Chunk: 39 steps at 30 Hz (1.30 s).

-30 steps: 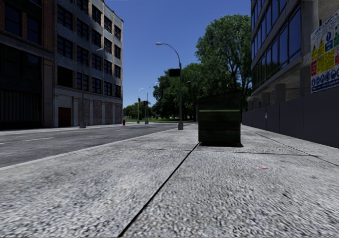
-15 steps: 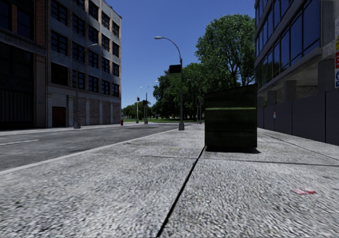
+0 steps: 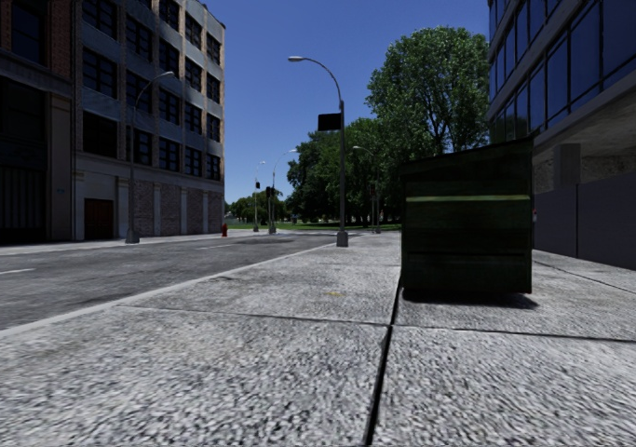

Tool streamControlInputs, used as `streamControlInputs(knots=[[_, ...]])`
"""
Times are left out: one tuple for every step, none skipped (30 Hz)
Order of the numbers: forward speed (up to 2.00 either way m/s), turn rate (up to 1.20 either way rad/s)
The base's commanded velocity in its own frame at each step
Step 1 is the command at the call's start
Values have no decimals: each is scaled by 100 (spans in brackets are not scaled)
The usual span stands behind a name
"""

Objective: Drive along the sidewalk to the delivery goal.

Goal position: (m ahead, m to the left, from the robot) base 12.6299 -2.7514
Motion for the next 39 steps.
streamControlInputs(knots=[[200, 0], [200, 0], [200, 0], [200, 0], [200, 0], [200, 0], [200, 0], [200, 0], [200, 0], [200, 0], [200, 0], [200, 0], [200, 0], [200, 0], [200, 0], [200, 0], [200, -1], [200, -13], [200, -13], [200, -20], [200, -22], [200, -23], [200, -23], [200, -23], [200, -26], [200, -29], [200, -33], [200, -33], [200, -35], [200, -36], [200, -36], [200, -36], [200, -36], [200, -36], [200, -36], [200, -36], [200, -36], [200, -37], [200, -37]])
